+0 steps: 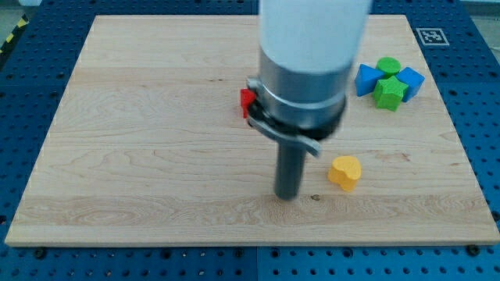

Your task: Push the red circle and heart into the group of blocks at the center

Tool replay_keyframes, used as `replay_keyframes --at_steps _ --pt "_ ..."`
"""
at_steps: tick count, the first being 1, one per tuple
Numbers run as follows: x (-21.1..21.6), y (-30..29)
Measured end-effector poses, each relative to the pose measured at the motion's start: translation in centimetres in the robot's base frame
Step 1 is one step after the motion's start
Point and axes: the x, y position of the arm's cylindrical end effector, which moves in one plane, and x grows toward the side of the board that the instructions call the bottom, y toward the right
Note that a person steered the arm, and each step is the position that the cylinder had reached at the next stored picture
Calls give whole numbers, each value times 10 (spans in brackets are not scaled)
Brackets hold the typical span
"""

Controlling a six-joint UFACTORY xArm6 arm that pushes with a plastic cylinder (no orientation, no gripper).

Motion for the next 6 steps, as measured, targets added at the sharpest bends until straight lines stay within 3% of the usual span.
replay_keyframes --at_steps 1,2,6 --pt "0 75" --pt "-4 104" --pt "-58 53"
